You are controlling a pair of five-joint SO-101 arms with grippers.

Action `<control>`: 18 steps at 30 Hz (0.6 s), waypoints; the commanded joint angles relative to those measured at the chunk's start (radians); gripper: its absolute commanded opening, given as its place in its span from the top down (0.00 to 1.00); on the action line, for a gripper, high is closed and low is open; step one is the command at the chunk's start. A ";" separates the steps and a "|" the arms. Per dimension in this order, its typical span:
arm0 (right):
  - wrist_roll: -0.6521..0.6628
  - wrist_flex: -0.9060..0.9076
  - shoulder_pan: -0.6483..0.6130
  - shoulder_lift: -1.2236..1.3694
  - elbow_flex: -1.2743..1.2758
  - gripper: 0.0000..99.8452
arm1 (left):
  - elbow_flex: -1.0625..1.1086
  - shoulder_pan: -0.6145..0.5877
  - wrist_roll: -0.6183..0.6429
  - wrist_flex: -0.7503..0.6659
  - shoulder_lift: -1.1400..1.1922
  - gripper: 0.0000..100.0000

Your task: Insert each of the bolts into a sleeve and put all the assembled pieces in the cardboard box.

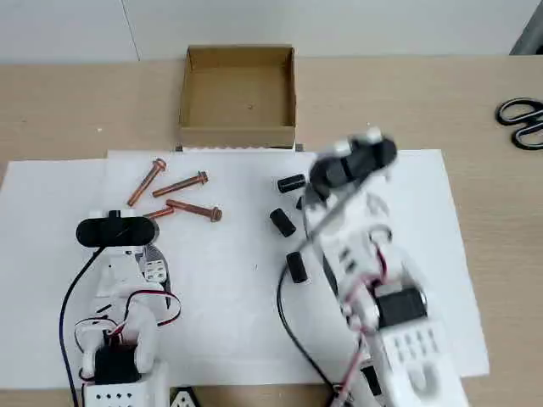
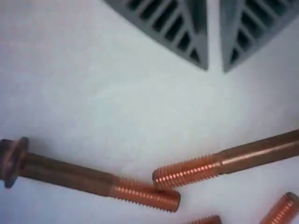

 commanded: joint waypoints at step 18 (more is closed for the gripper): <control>0.014 -0.228 0.018 1.224 -1.089 1.00 | -0.005 -0.002 -0.003 -0.023 -0.011 0.99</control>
